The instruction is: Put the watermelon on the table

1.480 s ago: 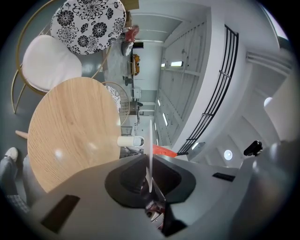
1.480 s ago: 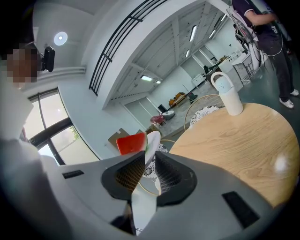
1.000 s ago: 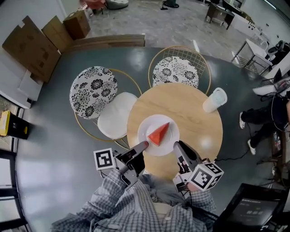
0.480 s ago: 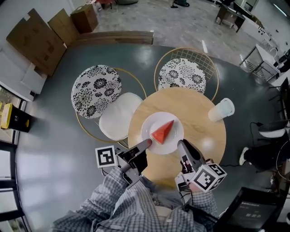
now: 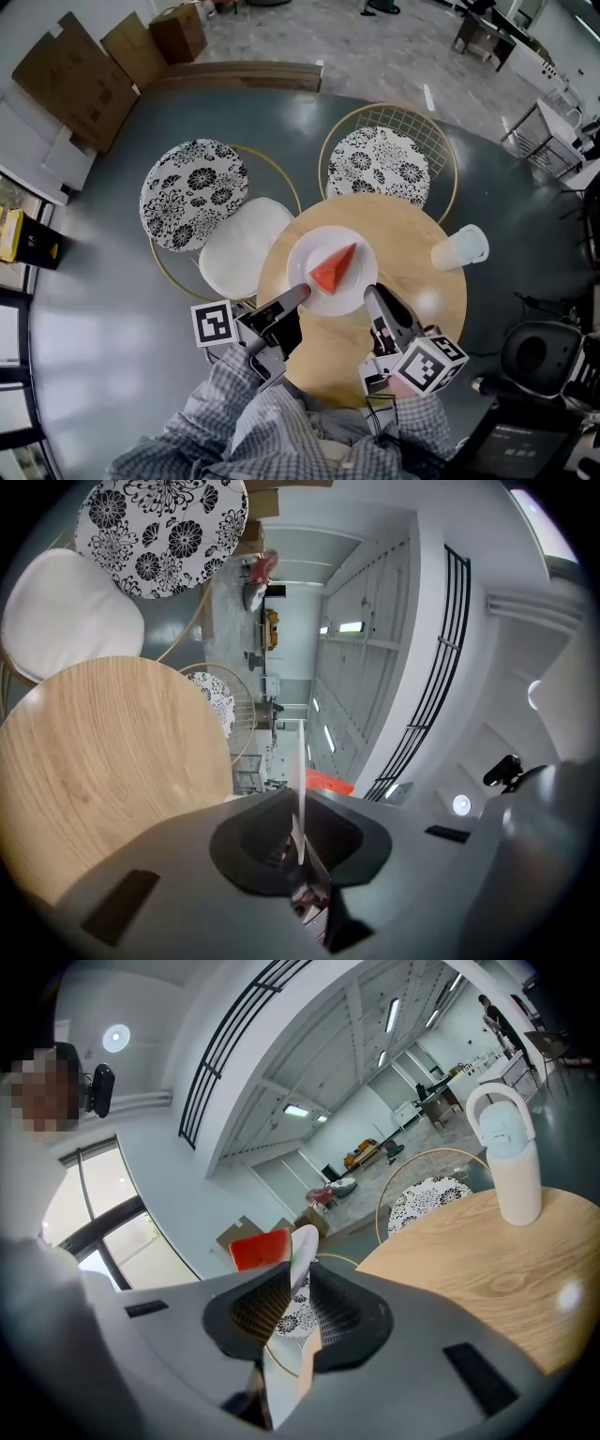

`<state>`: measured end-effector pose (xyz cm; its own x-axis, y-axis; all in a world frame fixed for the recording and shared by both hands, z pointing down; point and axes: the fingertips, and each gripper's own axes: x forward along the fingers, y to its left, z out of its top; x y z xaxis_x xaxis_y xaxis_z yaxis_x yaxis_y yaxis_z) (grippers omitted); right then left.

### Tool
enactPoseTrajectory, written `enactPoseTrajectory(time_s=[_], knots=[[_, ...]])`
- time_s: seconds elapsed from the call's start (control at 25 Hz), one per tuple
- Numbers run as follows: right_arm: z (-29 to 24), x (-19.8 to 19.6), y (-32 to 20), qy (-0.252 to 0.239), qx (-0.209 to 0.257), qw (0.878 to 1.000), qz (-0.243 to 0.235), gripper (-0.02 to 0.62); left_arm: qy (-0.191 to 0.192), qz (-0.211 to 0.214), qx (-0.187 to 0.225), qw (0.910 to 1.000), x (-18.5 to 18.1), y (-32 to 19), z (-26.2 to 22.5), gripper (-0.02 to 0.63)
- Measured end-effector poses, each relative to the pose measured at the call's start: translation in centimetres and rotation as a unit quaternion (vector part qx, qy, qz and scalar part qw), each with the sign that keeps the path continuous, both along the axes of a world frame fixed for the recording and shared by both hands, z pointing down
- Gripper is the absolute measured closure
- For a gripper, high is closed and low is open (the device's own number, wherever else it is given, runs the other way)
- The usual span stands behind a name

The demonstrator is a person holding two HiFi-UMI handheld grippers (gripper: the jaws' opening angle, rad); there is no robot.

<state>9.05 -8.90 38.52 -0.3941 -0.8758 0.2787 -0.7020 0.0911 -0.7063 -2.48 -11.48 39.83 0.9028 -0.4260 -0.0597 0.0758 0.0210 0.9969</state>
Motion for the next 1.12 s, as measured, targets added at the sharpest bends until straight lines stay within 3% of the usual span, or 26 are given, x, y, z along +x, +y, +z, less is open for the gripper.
enactPoseTrajectory(time_s=[0.44, 1.12], knots=[[1.4, 1.2, -4.4, 0.001, -0.006, 1.0, -0.02, 0.526, -0.004, -0.029, 0.002, 0.9996, 1.0, -3.7, 1.5, 0.575], [5.8, 3.2, -9.1, 0.002, -0.043, 0.999, -0.028, 0.528, -0.016, -0.039, -0.021, 0.9989, 3.0, -8.1, 5.9, 0.575]])
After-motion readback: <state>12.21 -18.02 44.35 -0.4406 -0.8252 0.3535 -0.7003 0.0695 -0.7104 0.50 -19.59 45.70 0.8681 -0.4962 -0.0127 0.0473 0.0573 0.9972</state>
